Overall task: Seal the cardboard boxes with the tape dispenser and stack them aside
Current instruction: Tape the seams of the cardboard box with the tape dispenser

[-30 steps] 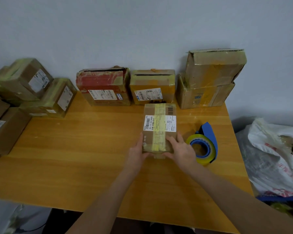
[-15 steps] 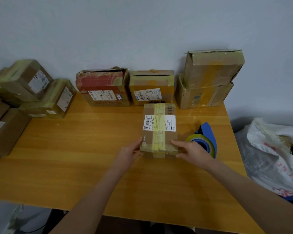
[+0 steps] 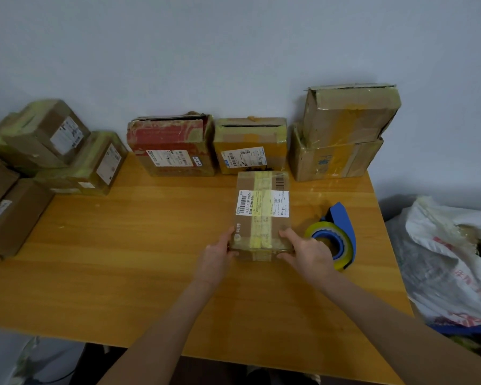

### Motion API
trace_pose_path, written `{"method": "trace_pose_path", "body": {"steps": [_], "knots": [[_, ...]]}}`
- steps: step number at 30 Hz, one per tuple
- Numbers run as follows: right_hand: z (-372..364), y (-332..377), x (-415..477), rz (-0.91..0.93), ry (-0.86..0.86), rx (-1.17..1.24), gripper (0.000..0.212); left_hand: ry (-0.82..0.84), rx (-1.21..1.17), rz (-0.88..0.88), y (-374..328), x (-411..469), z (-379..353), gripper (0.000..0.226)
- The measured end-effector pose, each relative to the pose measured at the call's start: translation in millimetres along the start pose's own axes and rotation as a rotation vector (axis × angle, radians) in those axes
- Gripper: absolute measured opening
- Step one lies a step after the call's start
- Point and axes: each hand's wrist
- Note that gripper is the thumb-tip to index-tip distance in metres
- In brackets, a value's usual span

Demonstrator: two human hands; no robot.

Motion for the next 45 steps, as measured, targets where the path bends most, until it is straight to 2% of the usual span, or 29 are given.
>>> {"method": "trace_pose_path", "body": {"steps": [2, 4, 7, 9, 13, 16, 19, 22, 25, 28, 31, 35, 39, 45], "knots": [[6.1, 8.2, 4.0, -0.045, 0.017, -0.030, 0.058, 0.046, -0.060, 0.039, -8.3, 2.1, 0.9, 0.086], [8.7, 17.1, 7.9, -0.093, 0.026, -0.062, 0.061, 0.049, 0.001, 0.083, -17.7, 6.8, -2.8, 0.096], [9.0, 20.3, 8.3, -0.061, 0.036, -0.104, 0.054, 0.026, 0.141, 0.064, -19.1, 9.3, -5.0, 0.090], [10.4, 12.9, 6.9, -0.036, 0.067, -0.064, 0.053, 0.040, 0.097, 0.056, -11.3, 9.9, -1.4, 0.081], [11.4, 7.0, 5.9, -0.170, 0.028, 0.089, 0.065, 0.049, -0.010, 0.054, -7.1, 11.5, -1.2, 0.066], [1.6, 19.5, 11.6, -0.301, 0.071, 0.203, 0.078, 0.028, -0.298, 0.205, -20.6, 15.1, -12.3, 0.058], [-3.3, 21.5, 17.7, -0.359, 0.163, 0.314, 0.071, -0.024, -0.282, 0.252, -22.7, 20.6, -15.7, 0.038], [2.6, 15.6, 22.6, -0.407, 0.209, 0.473, 0.067, -0.003, -0.383, 0.312, -16.7, 26.9, -8.0, 0.041], [7.2, 17.9, 26.6, -0.530, 0.169, 0.713, 0.084, 0.008, -0.675, 0.433, -15.3, 33.8, 0.4, 0.059], [6.8, 31.6, 29.2, -0.621, 0.121, 0.861, 0.090, 0.111, -0.735, 0.391, -17.6, 37.0, 3.8, 0.074], [7.3, 41.9, 30.9, -0.668, 0.115, 1.004, 0.072, 0.208, -0.747, 0.352, -19.9, 36.4, 11.7, 0.056], [8.8, 54.5, 31.3, -0.627, 0.131, 1.110, 0.069, 0.098, -0.830, 0.379, -3.1, 32.3, 29.3, 0.050], [12.0, 84.7, 40.4, -0.483, 0.133, 1.215, 0.077, -0.086, -0.893, 0.379, 17.3, 23.8, 62.5, 0.050], [14.1, 154.8, 60.2, -0.320, 0.266, 1.374, 0.062, -0.286, -0.872, 0.373, 62.9, -0.3, 128.8, 0.040]]}}
Point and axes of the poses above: each hand's wrist, its own x-axis towards the middle knuckle, its own z-axis out of the back of the hand, y = z × x, and after that the axes turned 1 degree about -y, right-handed
